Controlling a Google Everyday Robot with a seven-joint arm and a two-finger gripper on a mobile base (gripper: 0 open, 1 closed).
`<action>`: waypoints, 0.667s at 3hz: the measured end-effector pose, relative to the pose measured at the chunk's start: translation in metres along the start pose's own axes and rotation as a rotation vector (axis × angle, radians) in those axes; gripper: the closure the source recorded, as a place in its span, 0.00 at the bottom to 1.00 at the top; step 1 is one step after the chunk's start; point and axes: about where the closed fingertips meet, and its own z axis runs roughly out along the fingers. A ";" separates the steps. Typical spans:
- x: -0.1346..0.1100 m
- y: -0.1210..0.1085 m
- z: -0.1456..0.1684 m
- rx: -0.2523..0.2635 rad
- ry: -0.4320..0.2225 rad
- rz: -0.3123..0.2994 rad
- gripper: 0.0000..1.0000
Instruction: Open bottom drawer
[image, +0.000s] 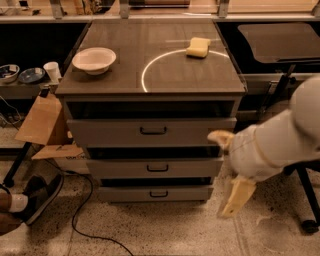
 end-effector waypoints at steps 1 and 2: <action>0.015 0.042 0.129 -0.084 -0.088 0.033 0.00; 0.015 0.042 0.129 -0.084 -0.088 0.033 0.00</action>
Offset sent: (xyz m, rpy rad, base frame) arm -0.0140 0.0410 -0.0846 0.0694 0.0736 0.0519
